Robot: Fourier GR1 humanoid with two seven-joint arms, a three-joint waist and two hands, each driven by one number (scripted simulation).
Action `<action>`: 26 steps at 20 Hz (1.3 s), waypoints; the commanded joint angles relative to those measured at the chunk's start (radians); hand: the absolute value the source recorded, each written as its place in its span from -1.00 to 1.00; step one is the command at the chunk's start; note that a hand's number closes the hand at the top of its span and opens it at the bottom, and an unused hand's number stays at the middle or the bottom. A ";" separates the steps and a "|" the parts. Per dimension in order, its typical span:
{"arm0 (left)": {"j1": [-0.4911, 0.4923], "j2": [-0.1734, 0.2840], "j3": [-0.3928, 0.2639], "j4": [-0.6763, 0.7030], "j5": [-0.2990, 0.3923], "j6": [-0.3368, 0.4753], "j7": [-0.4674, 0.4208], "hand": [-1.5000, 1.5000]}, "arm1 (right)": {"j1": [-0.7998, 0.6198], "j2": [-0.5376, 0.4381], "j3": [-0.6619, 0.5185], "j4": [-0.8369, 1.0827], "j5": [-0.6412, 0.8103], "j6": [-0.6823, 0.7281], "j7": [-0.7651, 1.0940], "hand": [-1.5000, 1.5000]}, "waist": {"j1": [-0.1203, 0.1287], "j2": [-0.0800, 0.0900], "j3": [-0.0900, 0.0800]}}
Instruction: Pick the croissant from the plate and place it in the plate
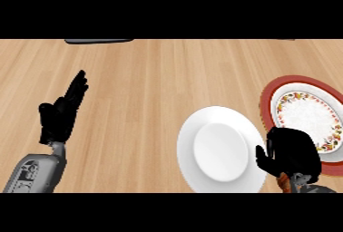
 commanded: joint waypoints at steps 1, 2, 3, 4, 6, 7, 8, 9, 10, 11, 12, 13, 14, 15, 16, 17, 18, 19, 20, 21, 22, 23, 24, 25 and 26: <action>0.011 0.005 0.019 -0.003 0.005 0.012 -0.002 0.00 | 0.025 -0.130 -0.168 -0.018 -0.154 -0.048 -0.204 1.00 | -0.039 -0.002 0.009; 0.018 0.007 0.029 0.001 0.008 0.017 -0.004 0.00 | 0.028 -0.150 -0.205 -0.020 -0.187 -0.075 -0.254 1.00 | -0.042 -0.004 0.009; 0.027 0.007 0.029 0.009 0.008 0.015 -0.005 0.00 | 0.013 -0.173 -0.253 -0.028 -0.226 -0.094 -0.303 1.00 | -0.044 -0.004 0.008; 0.025 0.010 0.033 -0.003 0.010 0.016 -0.004 0.00 | 0.011 -0.196 -0.289 -0.037 -0.257 -0.116 -0.355 1.00 | -0.049 -0.014 0.009; 0.032 0.002 0.033 -0.004 0.010 0.024 -0.002 0.00 | -0.011 -0.219 -0.375 -0.036 -0.333 -0.171 -0.452 1.00 | -0.048 -0.016 0.011; 0.038 -0.007 0.022 0.003 0.007 0.021 -0.008 0.00 | -0.029 -0.236 -0.411 -0.040 -0.374 -0.180 -0.502 1.00 | -0.053 -0.015 0.010; 0.037 0.005 0.032 0.001 0.013 0.015 -0.005 0.00 | -0.031 -0.248 -0.453 -0.037 -0.422 -0.191 -0.555 1.00 | -0.054 -0.018 0.010; 0.027 0.007 0.037 -0.003 0.006 0.026 -0.002 0.00 | -0.039 -0.255 -0.494 -0.026 -0.474 -0.200 -0.607 1.00 | -0.054 -0.017 0.010; 0.030 0.012 0.046 -0.004 0.023 0.012 -0.006 0.00 | -0.044 -0.275 -0.536 -0.004 -0.517 -0.209 -0.668 1.00 | -0.042 -0.013 0.008; 0.044 0.010 0.036 0.001 0.009 0.015 -0.015 0.00 | -0.045 -0.296 -0.572 0.020 -0.554 -0.201 -0.714 1.00 | -0.043 -0.011 0.009; 0.031 0.017 0.032 -0.010 0.006 0.012 -0.003 0.00 | -0.038 -0.314 -0.601 0.039 -0.599 -0.198 -0.786 1.00 | -0.044 -0.012 0.010; 0.036 0.007 0.030 -0.008 0.011 0.012 -0.008 0.00 | -0.055 -0.336 -0.641 0.063 -0.645 -0.196 -0.850 1.00 | -0.029 -0.008 0.007; 0.045 0.016 0.033 -0.007 0.013 0.003 -0.015 0.00 | -0.064 -0.349 -0.682 0.083 -0.711 -0.169 -0.900 1.00 | -0.025 -0.010 0.005; 0.050 0.007 0.030 -0.017 0.021 -0.001 -0.024 0.00 | -0.074 -0.364 -0.711 0.123 -0.748 -0.159 -0.954 1.00 | -0.009 -0.007 0.005; 0.050 0.007 0.026 -0.006 0.017 -0.003 -0.022 0.00 | -0.061 -0.393 -0.748 0.159 -0.791 -0.136 -1.028 1.00 | -0.015 -0.003 0.004; 0.022 -0.002 0.013 -0.010 0.002 0.010 -0.005 0.00 | -0.067 -0.426 -0.772 0.216 -0.827 -0.097 -1.086 1.00 | -0.008 0.003 0.003; 0.017 0.004 0.013 -0.018 0.009 -0.004 -0.006 0.00 | -0.056 -0.465 -0.815 0.270 -0.874 -0.047 -1.140 1.00 | -0.001 0.002 0.001; 0.031 -0.001 0.006 -0.029 0.005 -0.001 -0.002 0.00 | -0.037 -0.485 -0.841 0.318 -0.904 -0.017 -1.211 1.00 | 0.014 0.001 -0.001; 0.018 0.007 0.009 -0.019 0.007 -0.012 -0.011 0.00 | -0.042 -0.516 -0.857 0.392 -0.919 0.015 -1.261 1.00 | 0.025 0.007 -0.001; 0.000 -0.022 -0.013 0.017 -0.015 0.002 -0.032 0.00 | -0.067 -0.546 -0.855 0.472 -0.920 0.044 -1.292 1.00 | 0.038 0.014 -0.003; -0.002 -0.010 -0.007 -0.025 0.006 -0.015 0.004 0.00 | -0.037 -0.570 -0.865 0.539 -0.908 0.055 -1.371 1.00 | 0.047 0.011 -0.002; -0.013 -0.020 -0.021 -0.002 -0.009 -0.015 -0.008 0.00 | -0.055 -0.586 -0.845 0.599 -0.892 0.068 -1.407 1.00 | 0.055 0.012 -0.004; -0.040 -0.010 -0.010 -0.008 0.001 -0.027 0.024 0.00 | -0.078 -0.608 -0.840 0.626 -0.906 0.104 -1.409 1.00 | 0.057 0.009 -0.006; -0.062 -0.029 -0.015 0.031 -0.010 -0.014 0.011 0.00 | -0.145 -0.638 -0.793 0.693 -0.871 0.092 -1.393 1.00 | 0.069 0.013 -0.006; 0.030 -0.032 -0.029 -0.042 -0.029 0.002 -0.028 0.00 | -0.123 -0.627 -0.778 0.690 -0.869 0.094 -1.415 1.00 | 0.072 0.008 -0.006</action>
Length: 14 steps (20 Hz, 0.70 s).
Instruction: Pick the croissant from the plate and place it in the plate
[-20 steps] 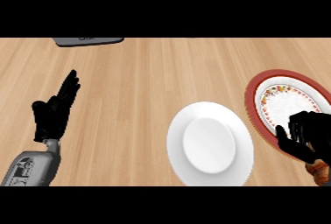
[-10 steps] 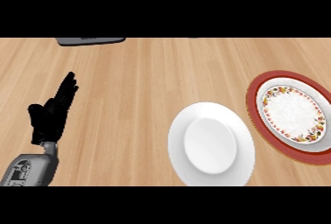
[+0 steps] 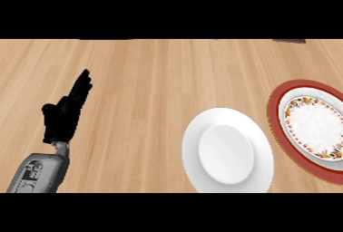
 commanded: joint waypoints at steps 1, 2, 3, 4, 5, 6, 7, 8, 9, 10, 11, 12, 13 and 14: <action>-0.060 -0.003 -0.004 0.039 -0.011 -0.019 -0.002 0.00 | -0.097 -0.019 0.078 0.194 0.033 0.020 -0.149 1.00 | 0.026 0.005 -0.002; -0.017 -0.004 -0.020 -0.029 -0.017 -0.013 0.043 0.00 | -0.064 -0.020 0.092 0.157 0.030 0.046 -0.160 1.00 | 0.022 -0.001 -0.003; -0.024 -0.031 -0.039 -0.032 -0.030 0.008 0.047 0.00 | -0.124 -0.004 0.132 0.210 0.048 0.015 -0.150 1.00 | 0.034 0.002 -0.002; -0.065 -0.018 -0.004 0.055 -0.026 -0.008 0.000 0.00 | -0.146 0.000 0.142 0.204 0.038 0.025 -0.140 1.00 | 0.020 0.002 -0.003; 0.002 -0.007 -0.003 0.001 -0.005 -0.032 -0.022 0.00 | -0.137 0.022 0.172 0.239 0.068 -0.007 -0.164 1.00 | 0.028 0.001 -0.003; -0.014 -0.006 0.013 0.014 -0.006 -0.024 -0.008 0.00 | -0.138 0.050 0.203 0.202 0.088 -0.037 -0.143 1.00 | 0.021 -0.001 -0.004; -0.029 0.020 0.013 -0.019 -0.014 -0.038 0.052 0.00 | -0.143 0.047 0.210 0.229 0.108 -0.063 -0.164 1.00 | 0.019 -0.002 -0.003; -0.017 -0.019 0.007 0.055 -0.031 -0.014 -0.040 0.00 | -0.164 0.051 0.242 0.251 0.142 -0.093 -0.178 1.00 | 0.019 0.001 -0.004; -0.010 -0.002 0.002 -0.043 -0.015 -0.029 0.044 0.00 | -0.150 0.075 0.278 0.182 0.193 -0.157 -0.105 1.00 | 0.021 -0.003 -0.004; -0.046 0.004 0.018 0.018 -0.013 -0.041 0.026 0.00 | -0.201 0.080 0.302 0.203 0.223 -0.194 -0.106 1.00 | 0.022 0.000 -0.004; -0.036 -0.042 -0.012 0.034 -0.046 -0.001 -0.018 0.00 | -0.226 0.088 0.333 0.202 0.251 -0.192 -0.049 1.00 | 0.021 0.000 -0.004; -0.027 -0.011 0.005 -0.021 -0.016 -0.036 0.038 0.00 | -0.212 0.129 0.353 0.208 0.289 -0.256 -0.041 1.00 | 0.023 -0.001 -0.004; -0.008 -0.022 0.000 -0.030 -0.027 -0.020 0.027 0.00 | -0.271 0.113 0.370 0.255 0.318 -0.253 -0.029 1.00 | 0.029 0.000 -0.004; -0.028 -0.016 0.032 0.050 -0.019 -0.028 -0.010 0.00 | -0.165 0.152 0.385 0.141 0.325 -0.269 -0.003 1.00 | 0.006 -0.003 -0.005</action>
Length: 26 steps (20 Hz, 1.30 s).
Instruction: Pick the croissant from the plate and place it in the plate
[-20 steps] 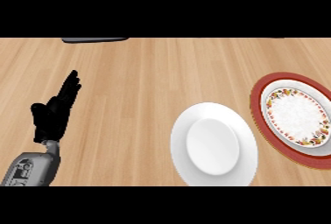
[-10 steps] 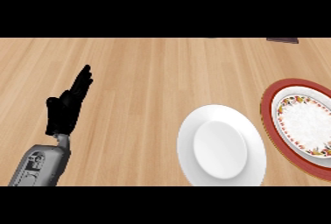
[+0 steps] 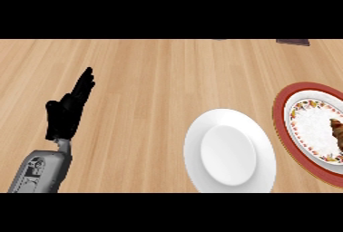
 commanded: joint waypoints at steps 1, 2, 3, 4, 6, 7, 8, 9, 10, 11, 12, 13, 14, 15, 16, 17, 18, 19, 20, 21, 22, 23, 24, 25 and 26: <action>0.067 -0.004 -0.005 -0.039 -0.001 -0.017 -0.035 0.00 | -0.031 0.101 0.067 0.070 0.062 -0.036 0.072 1.00 | 0.003 -0.001 0.000; -0.037 0.004 0.018 0.035 0.012 -0.030 -0.001 0.00 | -0.058 0.121 0.088 0.140 0.081 -0.041 0.064 1.00 | 0.002 0.004 0.000; -0.025 -0.031 -0.020 -0.020 -0.019 0.010 0.058 0.00 | -0.035 0.119 0.095 0.130 0.087 -0.025 0.069 -1.00 | -0.003 0.000 0.000; 0.009 0.023 0.024 -0.016 0.014 -0.045 0.018 0.00 | -0.028 0.141 0.104 0.105 0.090 -0.012 0.118 -1.00 | -0.004 -0.002 0.000; -0.009 0.001 0.018 0.010 -0.005 -0.027 -0.007 0.00 | -0.091 0.171 0.090 0.240 0.072 -0.010 0.059 -1.00 | 0.002 0.002 0.001; 0.063 -0.002 0.000 -0.056 -0.007 -0.038 -0.014 0.00 | -0.097 0.178 0.089 0.240 0.074 -0.007 0.067 -1.00 | 0.001 -0.001 0.000; -0.048 -0.026 0.022 0.054 -0.026 -0.007 -0.013 0.00 | -0.083 0.186 0.086 0.241 0.073 -0.020 0.036 -1.00 | -0.010 0.000 0.000; -0.009 -0.002 0.040 -0.016 -0.009 -0.029 0.014 0.00 | -0.143 0.180 0.090 0.298 0.095 -0.015 0.046 -1.00 | -0.004 -0.001 0.000; -0.008 -0.062 -0.017 0.024 -0.064 0.017 -0.001 0.00 | -0.096 0.184 0.090 0.286 0.090 -0.025 0.002 -1.00 | -0.009 -0.001 0.000; -0.012 -0.053 0.006 0.006 -0.046 0.015 0.008 0.00 | -0.103 0.198 0.075 0.245 0.044 0.042 0.043 -1.00 | -0.011 -0.002 0.000; -0.017 -0.045 0.022 0.070 -0.037 -0.006 -0.042 0.00 | -0.083 0.191 0.062 0.264 0.025 0.052 -0.009 -1.00 | -0.013 -0.001 0.000; 0.001 0.013 0.051 -0.012 -0.008 -0.039 0.006 0.00 | -0.075 0.243 0.060 0.206 -0.014 0.076 0.026 -1.00 | -0.012 -0.005 0.000; -0.072 -0.015 0.055 0.063 -0.006 -0.027 0.003 0.00 | -0.129 0.232 0.033 0.333 -0.030 0.085 -0.038 -1.00 | -0.006 0.003 0.001; -0.035 -0.004 0.051 0.053 -0.010 -0.035 -0.009 0.00 | -0.157 0.188 -0.015 0.346 -0.087 0.165 -0.044 -1.00 | -0.004 0.002 0.001; -0.013 -0.004 0.046 0.021 -0.008 -0.039 -0.012 0.00 | -0.160 0.215 -0.040 0.314 -0.128 0.186 0.003 -1.00 | -0.008 -0.003 0.000; -0.009 -0.030 0.022 -0.001 -0.021 -0.020 0.023 0.00 | -0.157 0.199 -0.075 0.324 -0.158 0.196 0.004 -1.00 | -0.011 -0.004 0.000; -0.006 0.000 0.039 -0.011 -0.017 -0.034 0.022 0.00 | -0.162 0.154 -0.114 0.311 -0.200 0.241 0.007 -1.00 | -0.015 -0.006 0.000; 0.013 -0.040 0.010 -0.014 -0.038 -0.008 -0.003 0.00 | -0.194 0.165 -0.141 0.369 -0.223 0.240 0.039 -1.00 | -0.006 -0.003 0.000; -0.023 -0.049 0.006 -0.005 -0.051 0.010 0.041 0.00 | -0.157 0.155 -0.160 0.384 -0.244 0.245 0.020 -1.00 | -0.015 -0.002 0.001; -0.003 -0.031 0.034 0.000 -0.034 0.003 0.021 0.00 | -0.216 0.101 -0.204 0.401 -0.290 0.306 0.088 -1.00 | -0.011 -0.003 0.000; 0.043 -0.037 0.009 -0.053 -0.043 -0.001 0.014 0.00 | -0.181 0.087 -0.228 0.420 -0.313 0.310 0.072 -1.00 | -0.008 -0.005 0.000; 0.007 -0.022 0.037 0.020 -0.029 -0.020 -0.009 0.00 | -0.218 0.020 -0.257 0.450 -0.332 0.344 0.099 -1.00 | -0.012 0.000 0.000; 0.009 -0.033 0.013 -0.031 -0.042 -0.013 0.027 0.00 | -0.208 0.029 -0.263 0.526 -0.317 0.287 0.068 -1.00 | 0.001 0.002 0.002; 0.018 -0.045 0.007 -0.029 -0.047 -0.005 0.010 0.00 | -0.206 -0.018 -0.297 0.533 -0.352 0.325 0.080 -1.00 | -0.004 0.002 0.002; 0.057 -0.003 0.023 -0.067 -0.015 -0.057 0.000 0.00 | -0.221 -0.074 -0.312 0.578 -0.361 0.362 0.093 -1.00 | 0.008 0.002 0.002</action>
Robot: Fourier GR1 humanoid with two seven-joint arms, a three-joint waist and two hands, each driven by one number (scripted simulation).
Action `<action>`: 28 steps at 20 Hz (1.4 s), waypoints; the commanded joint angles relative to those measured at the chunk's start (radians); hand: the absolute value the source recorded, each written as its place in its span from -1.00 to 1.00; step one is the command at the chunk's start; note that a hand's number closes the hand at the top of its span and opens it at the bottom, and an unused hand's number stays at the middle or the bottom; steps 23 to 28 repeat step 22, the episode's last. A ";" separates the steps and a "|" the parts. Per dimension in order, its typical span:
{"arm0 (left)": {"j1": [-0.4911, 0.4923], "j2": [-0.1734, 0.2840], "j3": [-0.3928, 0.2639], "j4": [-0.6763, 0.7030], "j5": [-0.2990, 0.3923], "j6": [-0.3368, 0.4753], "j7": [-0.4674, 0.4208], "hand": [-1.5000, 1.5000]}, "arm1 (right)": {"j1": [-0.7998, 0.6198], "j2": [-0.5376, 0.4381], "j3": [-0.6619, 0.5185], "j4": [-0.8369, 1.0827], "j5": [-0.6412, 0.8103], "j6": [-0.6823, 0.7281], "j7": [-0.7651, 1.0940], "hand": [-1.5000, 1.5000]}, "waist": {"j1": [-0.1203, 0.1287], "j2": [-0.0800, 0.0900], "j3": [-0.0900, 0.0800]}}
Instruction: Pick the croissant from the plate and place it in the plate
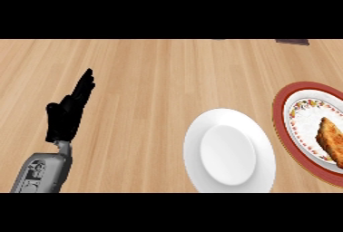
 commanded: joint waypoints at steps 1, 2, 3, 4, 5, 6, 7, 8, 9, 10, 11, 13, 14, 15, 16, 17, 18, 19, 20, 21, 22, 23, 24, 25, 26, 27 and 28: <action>-0.005 0.000 0.023 0.024 0.022 -0.016 -0.025 0.00 | 0.024 -0.148 -0.093 0.135 -0.073 0.144 -0.083 -1.00 | -0.002 0.006 0.002; -0.020 0.016 0.031 0.016 0.022 -0.024 -0.015 0.00 | -0.052 -0.149 -0.103 0.179 -0.085 0.128 -0.006 -1.00 | 0.009 0.006 0.001; -0.031 -0.012 0.005 0.034 0.004 -0.011 -0.030 0.00 | -0.039 -0.189 -0.106 0.210 -0.077 0.143 -0.067 -1.00 | 0.014 0.013 0.003; -0.049 0.016 0.032 0.039 0.017 -0.025 -0.021 0.00 | -0.044 -0.217 -0.111 0.237 -0.078 0.148 -0.050 -1.00 | 0.018 0.014 0.004; -0.018 -0.030 -0.011 0.055 -0.013 -0.002 -0.051 0.00 | -0.044 -0.217 -0.111 0.248 -0.084 0.157 -0.070 -1.00 | 0.016 0.013 0.004; -0.059 -0.007 0.016 0.043 0.001 -0.005 -0.009 0.00 | 0.006 -0.226 -0.105 0.261 -0.073 0.161 -0.112 -1.00 | 0.013 0.014 0.005; -0.058 -0.010 0.009 0.034 0.003 -0.012 -0.002 0.00 | 0.020 -0.230 -0.098 0.264 -0.069 0.171 -0.134 -1.00 | 0.015 0.014 0.006; -0.054 -0.021 0.000 0.051 -0.015 0.006 -0.016 0.00 | 0.033 -0.244 -0.099 0.266 -0.075 0.197 -0.144 -1.00 | 0.011 0.016 0.007; -0.020 0.007 0.009 0.019 0.001 -0.025 -0.020 0.00 | 0.032 -0.271 -0.104 0.284 -0.079 0.204 -0.126 -1.00 | 0.022 0.013 0.007; -0.040 -0.030 0.003 0.027 -0.003 0.007 -0.017 0.00 | 0.022 -0.280 -0.092 0.273 -0.074 0.221 -0.127 -1.00 | 0.021 0.015 0.008; -0.030 -0.014 0.007 0.036 -0.004 -0.006 -0.020 0.00 | 0.046 -0.281 -0.079 0.263 -0.067 0.236 -0.156 -1.00 | 0.017 0.015 0.008; -0.025 -0.018 0.008 0.053 0.002 -0.015 -0.046 0.00 | 0.053 -0.292 -0.083 0.273 -0.072 0.217 -0.165 -1.00 | 0.015 0.018 0.009; -0.002 0.019 0.028 0.023 0.020 -0.043 -0.050 0.00 | 0.044 -0.310 -0.085 0.276 -0.076 0.220 -0.150 -1.00 | 0.030 0.014 0.009; -0.057 -0.013 0.014 0.050 0.005 -0.015 -0.025 0.00 | 0.026 -0.290 -0.079 0.281 -0.073 0.190 -0.132 -1.00 | 0.026 0.022 0.011; -0.008 0.009 0.015 0.021 0.002 -0.026 -0.028 0.00 | 0.070 -0.295 -0.075 0.282 -0.071 0.210 -0.171 -1.00 | 0.026 0.015 0.011; -0.012 -0.005 -0.002 0.014 0.003 -0.032 -0.027 0.00 | 0.048 -0.287 -0.079 0.287 -0.080 0.199 -0.155 -1.00 | 0.032 0.015 0.011; -0.030 -0.014 0.007 0.002 0.009 -0.017 -0.012 0.00 | 0.060 -0.297 -0.071 0.285 -0.076 0.214 -0.160 -1.00 | 0.028 0.015 0.012; -0.031 0.013 0.025 0.019 0.023 -0.045 -0.023 0.00 | 0.056 -0.305 -0.077 0.286 -0.085 0.215 -0.162 -1.00 | 0.027 0.016 0.012; -0.033 -0.019 0.010 0.027 0.022 -0.030 -0.018 0.00 | 0.047 -0.305 -0.079 0.290 -0.092 0.221 -0.152 -1.00 | 0.025 0.018 0.012; -0.025 -0.020 0.000 0.010 0.002 -0.014 -0.015 0.00 | 0.065 -0.297 -0.077 0.287 -0.092 0.212 -0.174 -1.00 | 0.024 0.016 0.013; -0.026 -0.010 0.012 0.018 0.002 -0.015 -0.027 0.00 | 0.050 -0.322 -0.084 0.295 -0.101 0.226 -0.142 -1.00 | 0.029 0.018 0.013; -0.026 -0.010 0.012 0.018 0.002 -0.015 -0.027 0.00 | 0.050 -0.322 -0.084 0.295 -0.101 0.226 -0.142 -1.00 | 0.029 0.018 0.013; -0.026 -0.010 0.012 0.018 0.002 -0.015 -0.027 0.00 | 0.050 -0.322 -0.084 0.295 -0.101 0.226 -0.142 -1.00 | 0.029 0.018 0.013; -0.026 -0.010 0.012 0.018 0.002 -0.015 -0.027 0.00 | 0.050 -0.322 -0.084 0.295 -0.101 0.226 -0.142 -1.00 | 0.029 0.018 0.013; -0.026 -0.010 0.012 0.018 0.002 -0.015 -0.027 0.00 | 0.050 -0.322 -0.084 0.295 -0.101 0.226 -0.142 -1.00 | 0.029 0.018 0.013; -0.026 -0.010 0.012 0.018 0.002 -0.015 -0.027 0.00 | 0.050 -0.322 -0.084 0.295 -0.101 0.226 -0.142 -1.00 | 0.029 0.018 0.013; -0.026 -0.010 0.012 0.018 0.002 -0.015 -0.027 0.00 | 0.050 -0.322 -0.084 0.295 -0.101 0.226 -0.142 -1.00 | 0.029 0.018 0.013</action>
